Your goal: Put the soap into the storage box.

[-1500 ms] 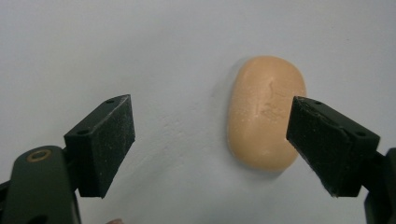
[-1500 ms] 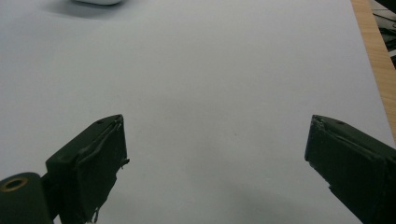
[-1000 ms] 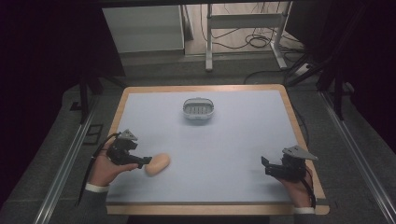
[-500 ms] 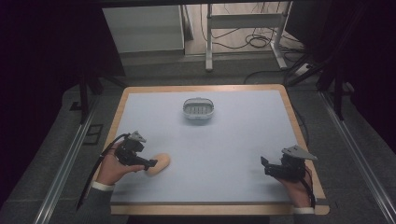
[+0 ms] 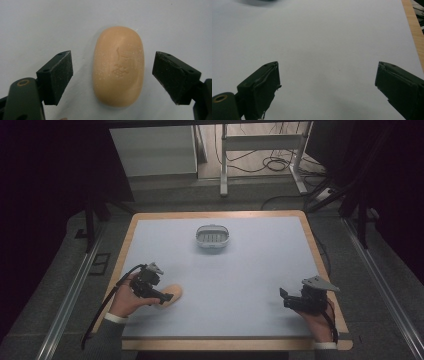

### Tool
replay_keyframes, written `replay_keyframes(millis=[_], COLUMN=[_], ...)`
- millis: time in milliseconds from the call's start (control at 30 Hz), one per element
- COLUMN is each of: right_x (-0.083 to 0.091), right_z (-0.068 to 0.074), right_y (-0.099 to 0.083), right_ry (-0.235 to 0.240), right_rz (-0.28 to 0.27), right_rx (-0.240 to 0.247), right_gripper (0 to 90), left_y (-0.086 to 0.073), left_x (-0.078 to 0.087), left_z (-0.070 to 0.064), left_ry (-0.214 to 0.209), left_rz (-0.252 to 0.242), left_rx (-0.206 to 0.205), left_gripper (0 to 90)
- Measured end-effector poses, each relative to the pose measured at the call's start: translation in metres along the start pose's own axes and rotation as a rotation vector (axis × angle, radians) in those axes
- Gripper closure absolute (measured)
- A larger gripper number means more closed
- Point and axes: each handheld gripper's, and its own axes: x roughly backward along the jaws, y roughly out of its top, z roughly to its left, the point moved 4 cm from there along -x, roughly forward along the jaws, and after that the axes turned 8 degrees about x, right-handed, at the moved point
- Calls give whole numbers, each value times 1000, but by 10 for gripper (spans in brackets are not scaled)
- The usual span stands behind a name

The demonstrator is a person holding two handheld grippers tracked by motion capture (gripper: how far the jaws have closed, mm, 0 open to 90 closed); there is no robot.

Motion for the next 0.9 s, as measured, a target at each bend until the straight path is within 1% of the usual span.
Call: replay_keyframes(millis=[333, 433, 600, 700, 833, 900], right_x=[-1, -2, -2, -2, -2, -2], right_z=[0, 0, 0, 0, -1, -1], right_y=[-1, -1, -1, -1, -2, -2], right_ry=[-6, -7, -9, -10, -10, -10], right_rz=[6, 7, 7, 9, 13, 14], right_rx=[8, 7, 4, 5, 5, 4], right_gripper=[58, 58, 58, 58, 58, 57], left_y=[-1, 0, 0, 0, -1, -1], left_x=[-12, -14, -19, -22, -26, -28], left_z=[-4, -4, -5, -5, -6, -6], left_ry=[0, 3, 8, 16, 32, 36], left_rz=[52, 52, 69, 78, 84, 96], left_rx=[-15, -17, -15, -16, -25, -31], left_gripper=[170, 170, 172, 177, 197, 197])
